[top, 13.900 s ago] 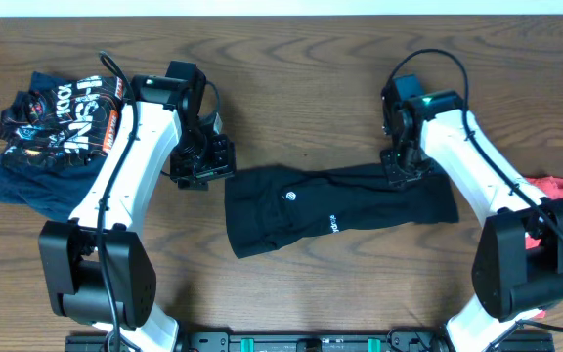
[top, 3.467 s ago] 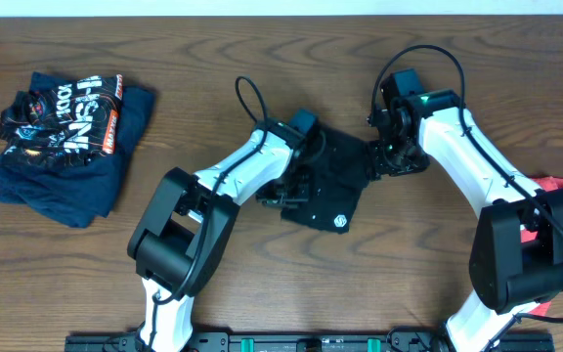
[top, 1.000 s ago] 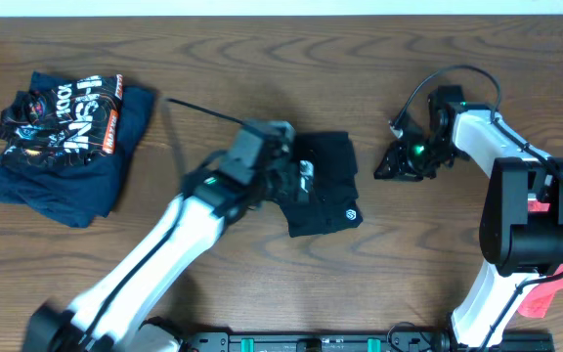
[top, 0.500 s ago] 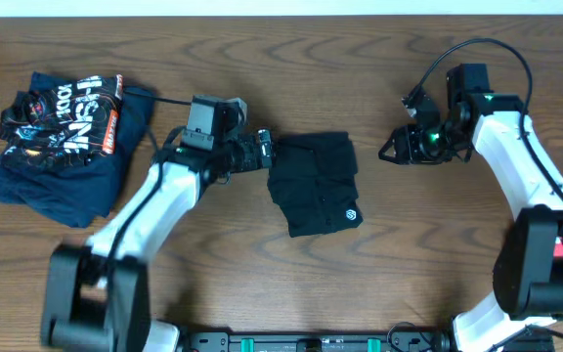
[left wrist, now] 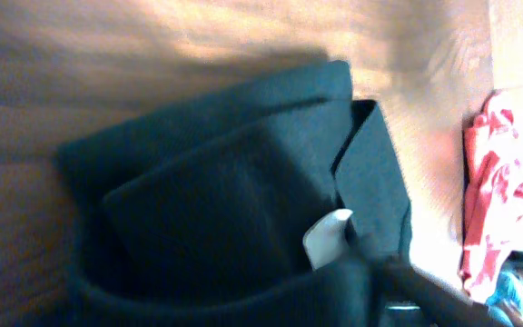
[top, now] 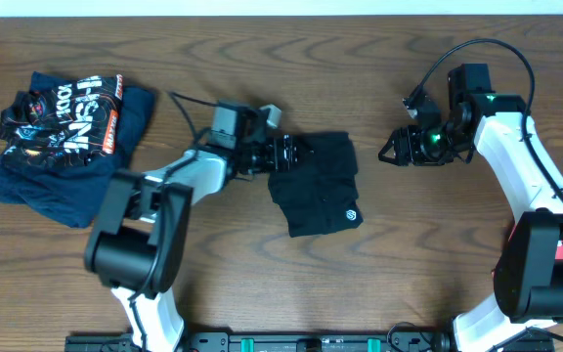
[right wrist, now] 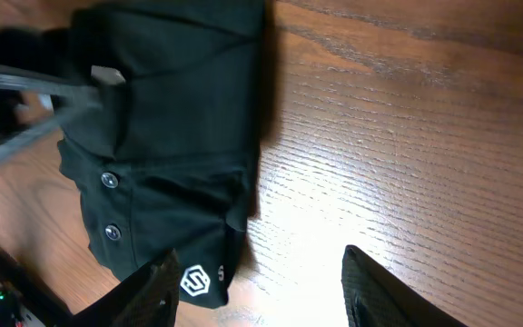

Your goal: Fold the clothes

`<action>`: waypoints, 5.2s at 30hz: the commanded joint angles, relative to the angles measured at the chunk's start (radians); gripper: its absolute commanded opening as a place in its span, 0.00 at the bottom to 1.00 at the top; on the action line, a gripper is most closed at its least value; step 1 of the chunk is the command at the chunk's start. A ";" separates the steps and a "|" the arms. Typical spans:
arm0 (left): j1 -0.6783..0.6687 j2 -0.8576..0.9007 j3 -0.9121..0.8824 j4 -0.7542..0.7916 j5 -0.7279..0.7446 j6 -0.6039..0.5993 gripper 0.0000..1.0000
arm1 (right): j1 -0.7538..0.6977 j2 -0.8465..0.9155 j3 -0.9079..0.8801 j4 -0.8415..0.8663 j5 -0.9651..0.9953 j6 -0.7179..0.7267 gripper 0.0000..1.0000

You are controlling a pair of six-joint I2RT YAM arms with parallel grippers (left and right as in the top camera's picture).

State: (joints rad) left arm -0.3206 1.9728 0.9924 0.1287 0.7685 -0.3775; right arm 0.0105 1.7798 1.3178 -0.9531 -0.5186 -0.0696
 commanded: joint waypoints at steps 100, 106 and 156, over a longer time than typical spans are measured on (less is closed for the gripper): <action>0.900 -0.299 0.111 0.091 -0.139 0.051 0.98 | 0.003 -0.014 0.016 -0.028 0.100 0.021 0.54; 0.811 -0.503 0.111 -0.051 -0.132 0.098 0.98 | 0.003 -0.014 0.016 -0.019 0.100 0.021 0.81; 0.357 -1.740 0.008 -0.955 -0.702 0.370 0.98 | -0.083 -1.408 -0.475 -0.165 0.515 0.253 0.99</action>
State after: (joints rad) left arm 0.0418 0.2379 1.0088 -0.8150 0.0746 -0.0242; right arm -0.0792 0.3725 0.8520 -1.0779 -0.0177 0.1726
